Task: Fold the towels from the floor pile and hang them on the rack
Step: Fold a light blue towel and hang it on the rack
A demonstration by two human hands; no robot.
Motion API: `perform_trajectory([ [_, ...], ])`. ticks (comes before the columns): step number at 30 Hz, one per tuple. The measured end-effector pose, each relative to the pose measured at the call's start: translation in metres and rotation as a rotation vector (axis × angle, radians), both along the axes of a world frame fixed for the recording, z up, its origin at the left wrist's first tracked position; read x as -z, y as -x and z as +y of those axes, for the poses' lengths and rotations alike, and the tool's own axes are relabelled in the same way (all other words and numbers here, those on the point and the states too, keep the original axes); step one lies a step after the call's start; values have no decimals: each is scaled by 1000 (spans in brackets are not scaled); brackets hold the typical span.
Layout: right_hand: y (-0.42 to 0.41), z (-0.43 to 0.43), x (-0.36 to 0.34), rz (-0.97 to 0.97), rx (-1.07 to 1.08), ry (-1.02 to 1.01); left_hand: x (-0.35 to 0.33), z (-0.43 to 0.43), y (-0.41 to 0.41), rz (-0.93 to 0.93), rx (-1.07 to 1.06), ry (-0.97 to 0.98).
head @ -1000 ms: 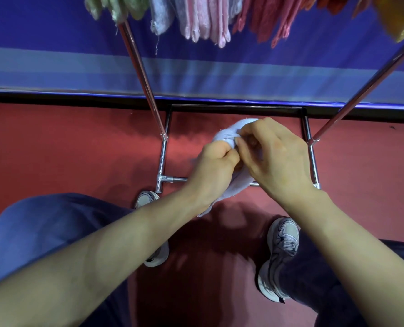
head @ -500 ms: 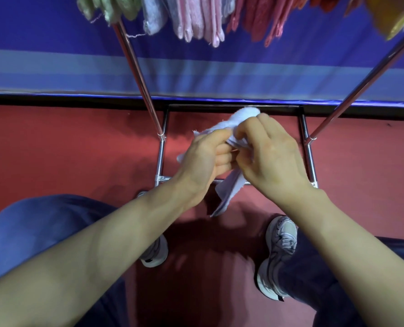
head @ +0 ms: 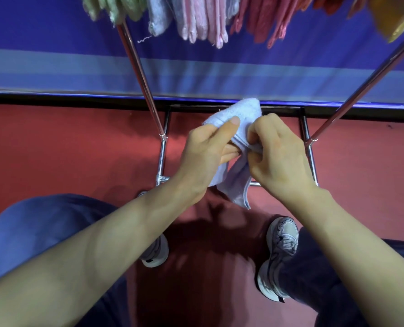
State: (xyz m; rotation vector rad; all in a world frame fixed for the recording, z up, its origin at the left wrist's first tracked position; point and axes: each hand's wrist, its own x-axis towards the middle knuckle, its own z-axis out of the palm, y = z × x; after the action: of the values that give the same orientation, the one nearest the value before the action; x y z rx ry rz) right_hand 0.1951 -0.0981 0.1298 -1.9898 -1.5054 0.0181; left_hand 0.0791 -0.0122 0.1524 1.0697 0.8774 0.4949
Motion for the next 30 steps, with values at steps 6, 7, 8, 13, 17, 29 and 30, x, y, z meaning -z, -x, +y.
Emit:
perform_trajectory([
  [6,-3,0,-8,368,58,-173,-3,10,6,56,11,-112],
  [7,-6,2,-10,498,145,-204,-6,12,6,59,6,-114],
  [8,-12,5,-12,652,212,-174,-7,15,6,60,7,-107],
  [13,-20,7,-14,1398,42,191,-16,27,8,36,32,-58],
  [17,-15,4,-28,1439,-120,2,-28,40,11,-2,63,-25],
  [29,-11,2,-37,1543,-166,102,-31,49,15,-2,97,64],
  [30,-10,2,-39,1588,-172,76,-31,47,14,-6,113,97],
])
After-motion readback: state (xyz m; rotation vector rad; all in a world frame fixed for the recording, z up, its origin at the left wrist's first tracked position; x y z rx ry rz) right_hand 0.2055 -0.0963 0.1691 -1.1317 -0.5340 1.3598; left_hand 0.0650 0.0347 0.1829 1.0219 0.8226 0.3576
